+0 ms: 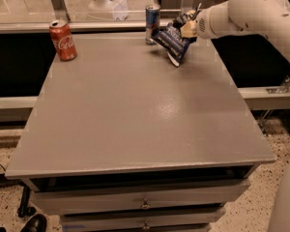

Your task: Move blue chip bag near redbull can

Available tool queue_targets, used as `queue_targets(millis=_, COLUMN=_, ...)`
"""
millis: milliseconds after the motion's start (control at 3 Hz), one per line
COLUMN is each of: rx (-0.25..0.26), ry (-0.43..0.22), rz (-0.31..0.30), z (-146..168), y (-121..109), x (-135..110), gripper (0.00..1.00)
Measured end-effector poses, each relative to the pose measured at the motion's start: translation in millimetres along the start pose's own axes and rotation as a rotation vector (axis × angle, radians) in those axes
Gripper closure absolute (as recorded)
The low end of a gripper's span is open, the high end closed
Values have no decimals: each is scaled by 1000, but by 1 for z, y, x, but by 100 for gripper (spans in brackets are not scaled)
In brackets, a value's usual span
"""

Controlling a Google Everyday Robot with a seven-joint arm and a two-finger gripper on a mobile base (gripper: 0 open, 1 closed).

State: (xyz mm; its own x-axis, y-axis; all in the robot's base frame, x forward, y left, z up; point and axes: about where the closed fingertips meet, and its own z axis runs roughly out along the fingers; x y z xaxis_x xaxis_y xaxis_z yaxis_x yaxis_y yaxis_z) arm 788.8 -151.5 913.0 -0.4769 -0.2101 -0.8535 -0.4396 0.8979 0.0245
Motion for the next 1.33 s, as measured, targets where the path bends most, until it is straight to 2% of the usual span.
queue_targets(millis=333, rx=7, ry=-13, rz=13, z=5, y=-5, x=-4, gripper=82)
queue_targets(millis=1333, rx=3, ry=-13, rz=22, z=13, y=-5, x=-3, gripper=12)
